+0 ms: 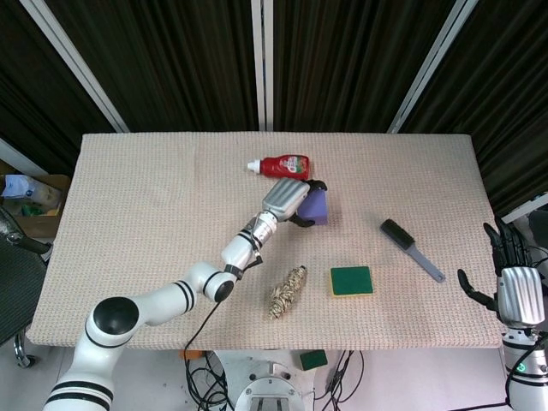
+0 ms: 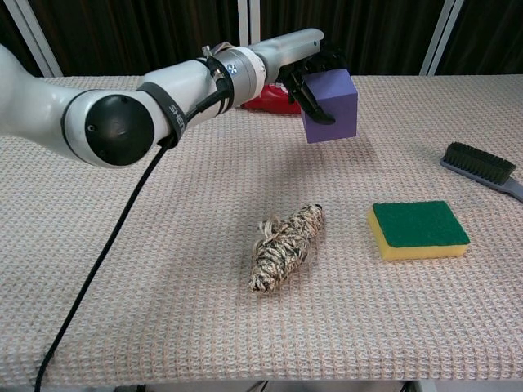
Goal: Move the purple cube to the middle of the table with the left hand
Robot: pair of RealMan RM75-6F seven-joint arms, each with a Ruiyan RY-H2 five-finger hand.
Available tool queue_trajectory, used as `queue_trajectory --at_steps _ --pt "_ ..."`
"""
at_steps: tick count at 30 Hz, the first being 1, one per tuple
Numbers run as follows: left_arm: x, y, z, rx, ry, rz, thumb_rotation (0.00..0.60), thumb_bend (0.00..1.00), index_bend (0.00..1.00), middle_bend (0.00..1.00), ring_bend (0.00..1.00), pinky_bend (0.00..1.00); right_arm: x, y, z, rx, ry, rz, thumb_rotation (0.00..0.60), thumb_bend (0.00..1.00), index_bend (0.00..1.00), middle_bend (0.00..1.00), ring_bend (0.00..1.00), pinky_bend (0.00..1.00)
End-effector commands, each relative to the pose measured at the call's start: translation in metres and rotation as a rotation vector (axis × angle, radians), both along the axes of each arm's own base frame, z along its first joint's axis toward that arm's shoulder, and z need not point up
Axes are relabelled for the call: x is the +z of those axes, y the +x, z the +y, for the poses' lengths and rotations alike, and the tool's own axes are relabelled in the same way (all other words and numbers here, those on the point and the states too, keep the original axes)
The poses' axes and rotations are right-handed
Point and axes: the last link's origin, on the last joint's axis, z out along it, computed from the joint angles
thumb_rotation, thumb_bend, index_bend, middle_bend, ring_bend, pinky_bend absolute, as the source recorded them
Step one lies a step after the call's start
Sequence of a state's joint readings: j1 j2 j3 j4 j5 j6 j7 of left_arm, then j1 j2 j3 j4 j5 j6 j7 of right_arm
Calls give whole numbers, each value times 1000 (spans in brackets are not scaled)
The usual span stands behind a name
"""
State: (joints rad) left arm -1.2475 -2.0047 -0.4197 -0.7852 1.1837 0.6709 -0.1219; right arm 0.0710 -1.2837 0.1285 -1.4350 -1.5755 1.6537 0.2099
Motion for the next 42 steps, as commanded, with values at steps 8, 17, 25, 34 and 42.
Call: queue_trajectory --at_steps 8,17,25,34,42 --pt "-13 -8 -3 -9 -23 18 600 154 20 119 157 295 2 -2 1 -4 -5 1 600 326 0 0 0 0" --pt "7 -20 -2 -44 -5 15 600 77 16 93 87 234 4 -3 2 -6 -14 -1 600 326 0 0 0 0" --pt "113 -94 -15 -20 265 33 600 98 34 81 60 219 10 -17 4 -97 -3 101 600 325 0 0 0 0" --pt "201 -262 -133 206 547 249 444 107 58 81 44 197 14 -36 20 -315 82 314 600 312 0 0 0 0" --pt "198 -334 -222 302 563 315 235 94 63 76 41 198 -7 -50 38 -327 122 305 600 312 0 0 0 0"
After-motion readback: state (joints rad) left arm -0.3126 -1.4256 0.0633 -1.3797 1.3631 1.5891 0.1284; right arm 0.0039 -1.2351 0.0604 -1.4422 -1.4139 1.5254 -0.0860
